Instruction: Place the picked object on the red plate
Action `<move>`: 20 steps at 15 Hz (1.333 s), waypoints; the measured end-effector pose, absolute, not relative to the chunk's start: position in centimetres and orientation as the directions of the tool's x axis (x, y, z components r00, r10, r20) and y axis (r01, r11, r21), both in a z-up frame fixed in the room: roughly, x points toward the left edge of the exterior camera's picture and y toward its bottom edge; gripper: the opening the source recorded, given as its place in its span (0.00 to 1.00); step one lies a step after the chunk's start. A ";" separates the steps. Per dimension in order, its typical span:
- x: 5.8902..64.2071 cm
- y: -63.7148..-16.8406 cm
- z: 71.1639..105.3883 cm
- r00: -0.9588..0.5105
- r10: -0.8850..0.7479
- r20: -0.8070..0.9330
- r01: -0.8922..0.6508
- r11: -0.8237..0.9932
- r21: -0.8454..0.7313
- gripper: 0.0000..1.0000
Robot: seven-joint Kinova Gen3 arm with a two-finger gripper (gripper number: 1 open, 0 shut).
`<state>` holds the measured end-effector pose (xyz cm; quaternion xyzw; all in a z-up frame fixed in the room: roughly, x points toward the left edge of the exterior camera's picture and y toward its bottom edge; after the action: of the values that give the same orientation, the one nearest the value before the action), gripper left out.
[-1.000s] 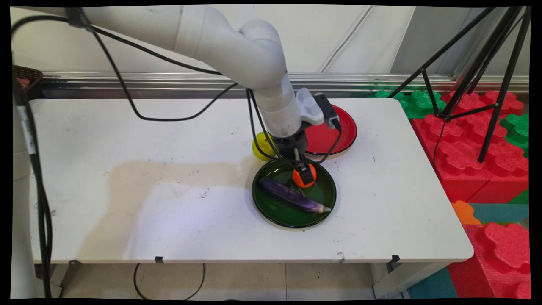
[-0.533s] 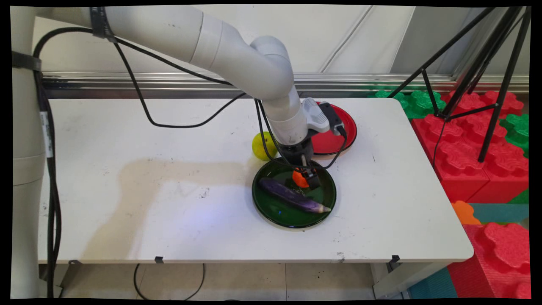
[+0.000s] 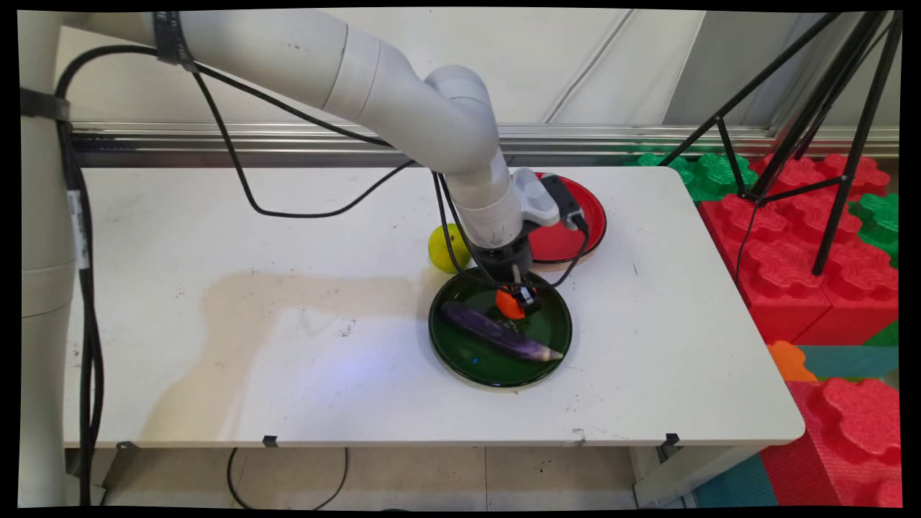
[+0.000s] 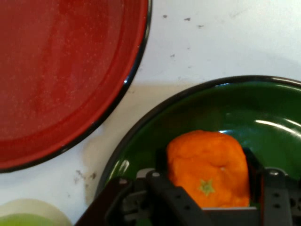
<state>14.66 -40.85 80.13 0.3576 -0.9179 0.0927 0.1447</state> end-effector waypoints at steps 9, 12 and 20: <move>17.0 -39.0 88.5 -0.676 -0.628 0.386 -0.715 0.686 -0.135 0.00; 17.5 -39.2 92.4 -0.656 -0.622 0.428 -0.734 0.658 -0.170 0.00; 16.8 -44.5 96.9 -0.637 -0.608 0.475 -0.760 0.597 -0.256 0.00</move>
<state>16.76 -44.51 96.88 0.3900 -0.8769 0.2223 0.1720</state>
